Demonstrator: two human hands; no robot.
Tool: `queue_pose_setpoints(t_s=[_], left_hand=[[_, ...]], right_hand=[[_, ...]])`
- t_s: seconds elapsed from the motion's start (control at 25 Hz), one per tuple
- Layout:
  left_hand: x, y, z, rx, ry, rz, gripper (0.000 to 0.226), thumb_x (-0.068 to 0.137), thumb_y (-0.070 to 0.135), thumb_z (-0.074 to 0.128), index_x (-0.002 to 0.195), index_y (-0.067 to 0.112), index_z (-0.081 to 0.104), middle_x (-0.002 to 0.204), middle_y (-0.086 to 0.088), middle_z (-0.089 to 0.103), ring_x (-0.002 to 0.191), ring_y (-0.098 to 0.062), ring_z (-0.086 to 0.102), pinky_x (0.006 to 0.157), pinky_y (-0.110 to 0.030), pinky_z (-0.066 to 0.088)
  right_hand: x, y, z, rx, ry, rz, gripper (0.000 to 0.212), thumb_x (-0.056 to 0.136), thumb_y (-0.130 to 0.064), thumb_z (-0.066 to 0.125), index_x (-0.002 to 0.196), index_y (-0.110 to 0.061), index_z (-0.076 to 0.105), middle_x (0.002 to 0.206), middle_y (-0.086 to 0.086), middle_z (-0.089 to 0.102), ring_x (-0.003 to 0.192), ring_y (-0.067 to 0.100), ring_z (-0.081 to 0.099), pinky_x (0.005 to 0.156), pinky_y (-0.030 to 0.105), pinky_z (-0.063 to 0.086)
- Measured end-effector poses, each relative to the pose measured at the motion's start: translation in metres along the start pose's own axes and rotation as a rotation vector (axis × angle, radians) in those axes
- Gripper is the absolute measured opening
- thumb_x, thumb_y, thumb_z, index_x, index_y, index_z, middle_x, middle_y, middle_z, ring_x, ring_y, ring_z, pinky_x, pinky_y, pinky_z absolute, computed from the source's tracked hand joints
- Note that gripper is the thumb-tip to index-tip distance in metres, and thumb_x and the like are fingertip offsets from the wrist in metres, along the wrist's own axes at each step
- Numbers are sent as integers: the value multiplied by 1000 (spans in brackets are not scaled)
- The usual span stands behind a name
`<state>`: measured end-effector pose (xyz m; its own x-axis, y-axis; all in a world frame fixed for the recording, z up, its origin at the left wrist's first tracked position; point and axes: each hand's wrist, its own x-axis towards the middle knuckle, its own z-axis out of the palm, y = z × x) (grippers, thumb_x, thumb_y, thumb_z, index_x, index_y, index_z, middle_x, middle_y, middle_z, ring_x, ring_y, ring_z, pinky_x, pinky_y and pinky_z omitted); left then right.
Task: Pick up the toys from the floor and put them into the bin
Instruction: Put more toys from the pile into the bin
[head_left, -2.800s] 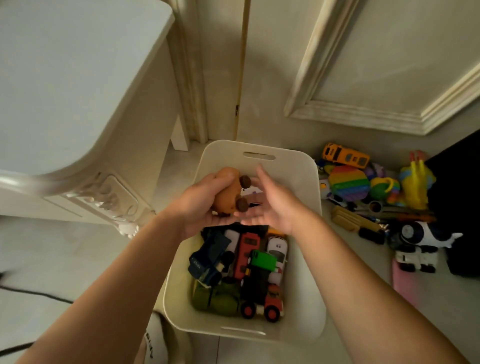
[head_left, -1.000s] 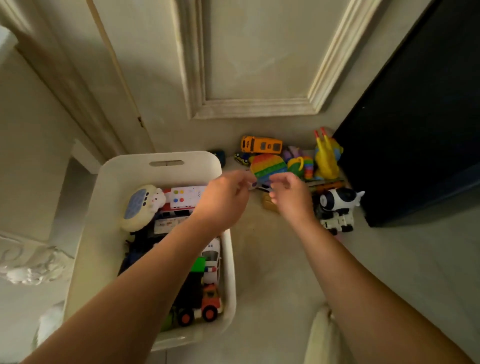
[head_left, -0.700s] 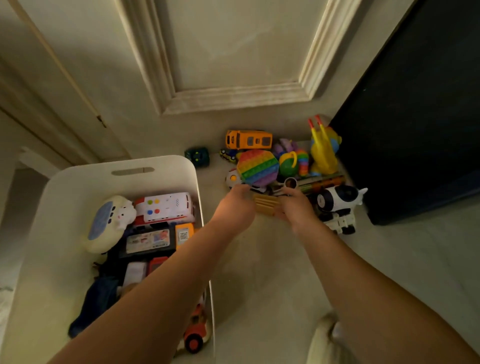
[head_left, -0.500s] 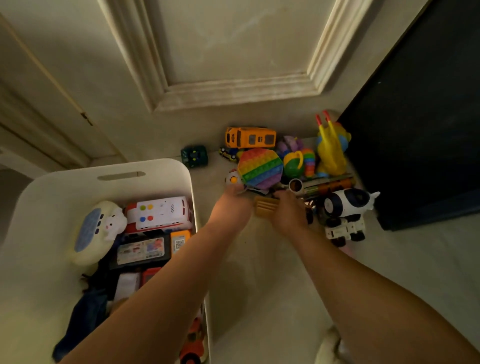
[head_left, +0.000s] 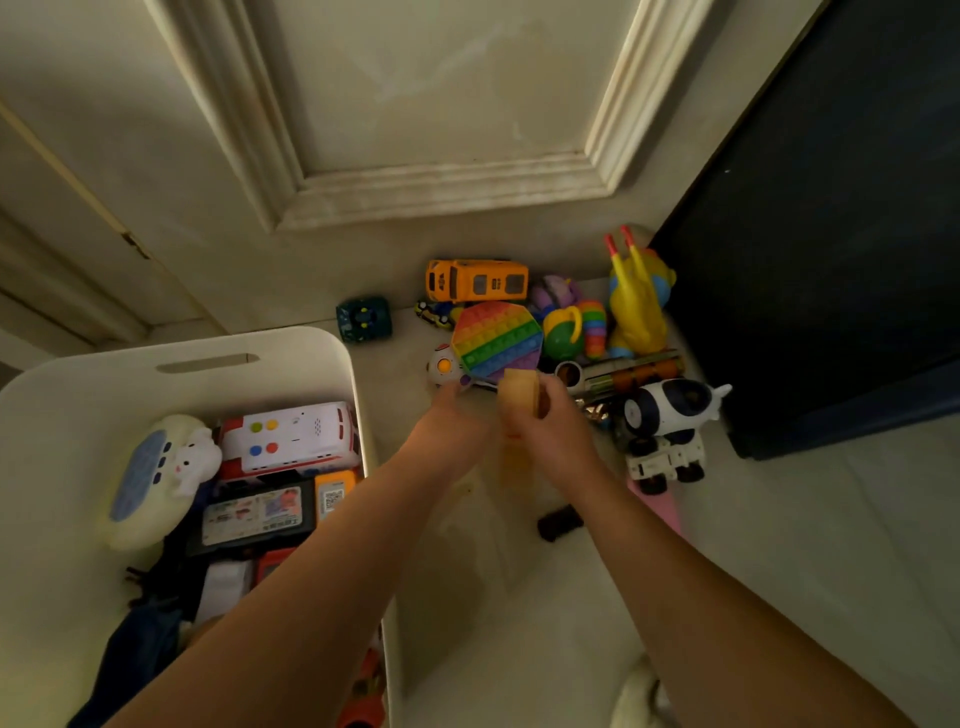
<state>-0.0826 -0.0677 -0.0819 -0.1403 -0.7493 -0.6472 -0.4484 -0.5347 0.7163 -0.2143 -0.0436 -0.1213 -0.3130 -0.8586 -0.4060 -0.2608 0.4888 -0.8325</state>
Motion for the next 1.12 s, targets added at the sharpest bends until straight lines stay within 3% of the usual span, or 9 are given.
queue_pose_setpoints(t_s=[0.12,0.24,0.36,0.44,0.6,0.76,0.88,1.04,1.12], left_hand=[[-14,1,10,30,-147,45,114,70,27,81,152,35,2,134,-4,51,104,-22,63,74,-31,53],[-23,1,24,-58,-176,116,82,71,24,78,139,31,31,97,2,67,66,-14,73,52,-30,58],[-29,-3,28,-129,-134,35,47,77,14,68,116,27,46,74,-4,63,51,-14,64,51,-36,59],[-30,-7,27,-144,-143,-27,41,79,8,64,113,25,48,69,-7,56,50,-14,55,45,-27,51],[-29,-8,26,-213,-215,-25,37,77,7,67,108,22,52,64,-8,55,50,-16,52,46,-27,47],[-30,-4,24,-334,-268,20,29,82,27,72,104,18,56,75,-8,61,50,-15,51,46,-27,47],[-34,-2,19,-355,-235,17,35,89,47,60,104,15,57,75,-7,62,47,-13,51,45,-26,47],[-48,4,5,-402,-215,39,31,92,42,55,107,14,57,76,-10,65,47,-16,52,44,-26,46],[-61,7,-5,-442,-230,80,32,92,42,56,110,15,57,76,-9,67,48,-15,52,44,-25,46]], right_hand=[[-17,-27,-13,261,-27,69,23,85,-27,62,107,-32,55,99,-7,61,86,9,61,54,18,47],[-26,-31,-25,146,-38,2,17,84,-51,56,93,-37,57,90,-13,61,79,2,60,47,14,45],[-17,-12,-58,-162,355,-153,31,88,-61,44,99,-35,57,106,-4,60,98,9,58,72,29,51],[-3,12,-91,-486,524,-25,49,86,-57,53,129,-31,49,135,10,43,122,28,44,94,47,47],[17,53,-114,-752,271,158,101,71,-55,75,149,-38,12,159,10,-5,142,43,13,110,60,28],[31,57,-104,-600,399,10,74,76,-33,77,136,-24,36,156,12,10,128,45,40,97,49,48],[23,58,-104,-549,466,28,62,74,-24,78,126,-24,44,150,10,20,118,42,48,87,43,53],[3,46,-109,-317,468,38,64,70,-17,82,122,-24,46,144,6,24,117,34,49,83,38,55],[-10,28,-111,-225,477,-29,65,68,-16,84,121,-25,47,141,4,26,111,24,50,68,20,50]])
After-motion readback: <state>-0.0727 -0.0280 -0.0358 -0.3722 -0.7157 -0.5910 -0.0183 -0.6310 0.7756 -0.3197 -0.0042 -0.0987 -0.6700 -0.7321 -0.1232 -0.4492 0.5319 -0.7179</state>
